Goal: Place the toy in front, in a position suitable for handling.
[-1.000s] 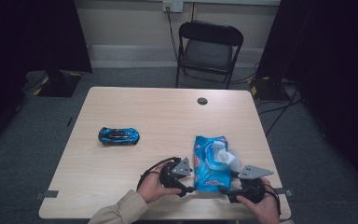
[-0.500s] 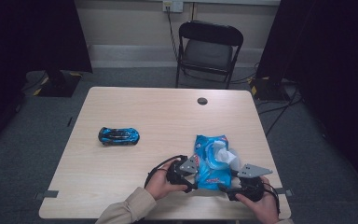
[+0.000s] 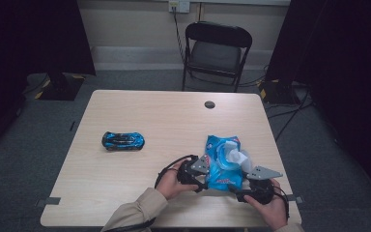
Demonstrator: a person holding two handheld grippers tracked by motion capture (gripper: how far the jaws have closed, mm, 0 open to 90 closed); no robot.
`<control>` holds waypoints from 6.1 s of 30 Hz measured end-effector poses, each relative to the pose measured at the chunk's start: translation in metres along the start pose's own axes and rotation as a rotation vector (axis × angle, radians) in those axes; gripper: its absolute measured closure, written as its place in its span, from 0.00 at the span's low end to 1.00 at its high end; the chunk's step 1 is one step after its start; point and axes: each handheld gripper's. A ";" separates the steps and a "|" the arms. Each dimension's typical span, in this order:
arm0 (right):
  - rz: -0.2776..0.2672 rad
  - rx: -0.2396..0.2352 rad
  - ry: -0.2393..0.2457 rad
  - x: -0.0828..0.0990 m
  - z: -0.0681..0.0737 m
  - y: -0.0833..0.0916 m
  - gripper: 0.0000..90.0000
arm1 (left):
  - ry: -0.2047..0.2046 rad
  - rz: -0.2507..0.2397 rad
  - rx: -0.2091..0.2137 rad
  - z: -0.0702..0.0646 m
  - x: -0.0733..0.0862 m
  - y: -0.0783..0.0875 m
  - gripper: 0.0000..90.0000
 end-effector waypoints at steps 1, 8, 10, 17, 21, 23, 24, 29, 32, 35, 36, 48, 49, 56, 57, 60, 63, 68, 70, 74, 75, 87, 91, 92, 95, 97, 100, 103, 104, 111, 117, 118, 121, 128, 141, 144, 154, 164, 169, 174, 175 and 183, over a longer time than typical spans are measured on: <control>-0.006 0.011 -0.009 0.000 -0.002 -0.001 0.31 | 0.003 -0.003 0.001 0.003 -0.001 -0.002 0.51; -0.006 0.032 -0.037 -0.002 -0.006 -0.006 0.33 | 0.017 0.003 -0.001 0.003 -0.001 0.003 0.51; -0.004 0.042 -0.043 -0.003 -0.006 -0.007 0.33 | 0.033 0.000 -0.019 0.003 0.001 0.010 0.47; -0.004 0.073 -0.036 -0.005 -0.006 -0.011 0.34 | 0.029 0.037 -0.052 -0.001 0.017 0.042 0.37; -0.003 0.083 -0.036 -0.006 -0.006 -0.013 0.34 | 0.056 0.040 -0.068 -0.003 0.031 0.056 0.33; -0.002 0.089 -0.045 -0.007 -0.006 -0.014 0.35 | 0.068 0.058 -0.076 -0.005 0.041 0.067 0.33; -0.003 0.090 -0.042 -0.007 -0.006 -0.014 0.35 | 0.076 0.057 -0.080 -0.006 0.045 0.070 0.32; -0.005 0.102 -0.057 -0.009 -0.007 -0.018 0.35 | 0.097 0.079 -0.093 -0.013 0.068 0.090 0.29; -0.008 0.106 -0.061 -0.011 -0.009 -0.021 0.35 | 0.135 0.086 -0.108 -0.016 0.086 0.105 0.27; -0.011 0.109 -0.063 -0.013 -0.010 -0.025 0.35 | 0.176 0.088 -0.126 -0.016 0.100 0.115 0.25; -0.011 0.109 -0.063 -0.013 -0.010 -0.025 0.35 | 0.176 0.088 -0.126 -0.016 0.100 0.115 0.25; -0.018 0.108 -0.064 -0.019 -0.017 -0.035 0.34 | 0.265 0.108 -0.212 -0.001 0.137 0.144 0.24; -0.021 0.106 -0.063 -0.020 -0.019 -0.037 0.34 | 0.274 0.106 -0.224 0.001 0.141 0.148 0.24; -0.019 0.093 -0.051 -0.021 -0.022 -0.039 0.33 | 0.293 0.117 -0.257 0.008 0.150 0.155 0.23; -0.014 0.088 -0.045 -0.020 -0.023 -0.038 0.32 | 0.301 0.115 -0.256 0.009 0.151 0.157 0.23; -0.018 0.058 -0.044 -0.018 -0.024 -0.033 0.23 | 0.305 0.117 -0.267 0.010 0.153 0.160 0.22; -0.007 0.028 -0.040 -0.016 -0.028 -0.027 0.18 | 0.317 0.111 -0.286 0.014 0.156 0.164 0.21; 0.005 0.007 -0.007 -0.005 -0.034 -0.015 0.17 | 0.319 0.099 -0.309 0.019 0.154 0.172 0.21; 0.015 -0.008 -0.012 0.000 -0.037 -0.012 0.16 | 0.325 0.099 -0.313 0.022 0.154 0.175 0.21; 0.023 -0.006 0.026 0.007 -0.039 -0.010 0.16 | 0.333 0.096 -0.329 0.028 0.153 0.180 0.21; 0.026 -0.010 0.030 0.009 -0.040 -0.010 0.16 | 0.340 0.097 -0.333 0.030 0.153 0.181 0.21; 0.084 -0.028 0.054 0.012 -0.040 -0.016 0.16 | 0.358 0.088 -0.366 0.056 0.154 0.197 0.20; 0.086 -0.028 0.052 0.013 -0.040 -0.016 0.16 | 0.371 0.070 -0.381 0.067 0.152 0.205 0.18; 0.086 -0.028 0.053 0.013 -0.040 -0.016 0.16 | 0.369 0.070 -0.385 0.069 0.152 0.206 0.18; 0.085 -0.028 0.053 0.013 -0.040 -0.016 0.16 | 0.374 0.068 -0.388 0.074 0.152 0.207 0.18; 0.085 -0.028 0.053 0.013 -0.040 -0.016 0.16 | 0.370 0.061 -0.394 0.079 0.152 0.207 0.18; 0.086 -0.029 0.054 0.013 -0.040 -0.016 0.16 | 0.368 0.070 -0.399 0.086 0.154 0.206 0.18; 0.084 -0.029 0.053 0.013 -0.040 -0.016 0.16 | 0.379 0.094 -0.403 0.096 0.161 0.204 0.18; 0.084 -0.029 0.053 0.013 -0.040 -0.016 0.16 | 0.379 0.094 -0.403 0.096 0.161 0.204 0.18; 0.087 -0.031 0.055 0.013 -0.041 -0.015 0.16 | 0.374 0.130 -0.422 0.110 0.172 0.194 0.18; 0.087 -0.033 0.056 0.013 -0.041 -0.015 0.16 | 0.365 0.145 -0.407 0.117 0.179 0.185 0.18; 0.087 -0.033 0.056 0.013 -0.041 -0.015 0.16 | 0.365 0.145 -0.407 0.117 0.179 0.185 0.18; 0.087 -0.033 0.056 0.013 -0.041 -0.015 0.16 | 0.353 0.145 -0.403 0.120 0.179 0.182 0.19; 0.087 -0.033 0.056 0.013 -0.041 -0.015 0.16 | 0.363 0.117 -0.340 0.128 0.180 0.177 0.16; 0.087 -0.034 0.055 0.013 -0.041 -0.015 0.16 | 0.313 0.133 -0.311 0.129 0.177 0.169 0.10; 0.087 -0.034 0.056 0.013 -0.041 -0.015 0.15 | 0.290 0.141 -0.312 0.128 0.177 0.169 0.09; 0.087 -0.034 0.056 0.013 -0.041 -0.015 0.15 | 0.282 0.165 -0.310 0.126 0.176 0.166 0.03; 0.087 -0.035 0.056 0.013 -0.041 -0.015 0.15 | 0.296 0.177 -0.332 0.130 0.173 0.176 0.17; 0.087 -0.036 0.054 0.013 -0.041 -0.015 0.15 | 0.290 0.167 -0.315 0.132 0.176 0.176 0.16; 0.088 -0.037 0.055 0.013 -0.041 -0.015 0.16 | 0.281 0.173 -0.304 0.133 0.178 0.172 0.09; 0.088 -0.037 0.054 0.013 -0.041 -0.015 0.16 | 0.290 0.207 -0.313 0.134 0.178 0.167 0.07; 0.088 -0.037 0.055 0.013 -0.041 -0.015 0.16 | 0.308 0.222 -0.306 0.136 0.183 0.160 0.02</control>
Point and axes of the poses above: each handheld gripper's, and its own axes: y roughly backward along the jaws, x roughly out of its underside, z roughly to its left, and after that the axes turned 7 degrees about -y, right-handed
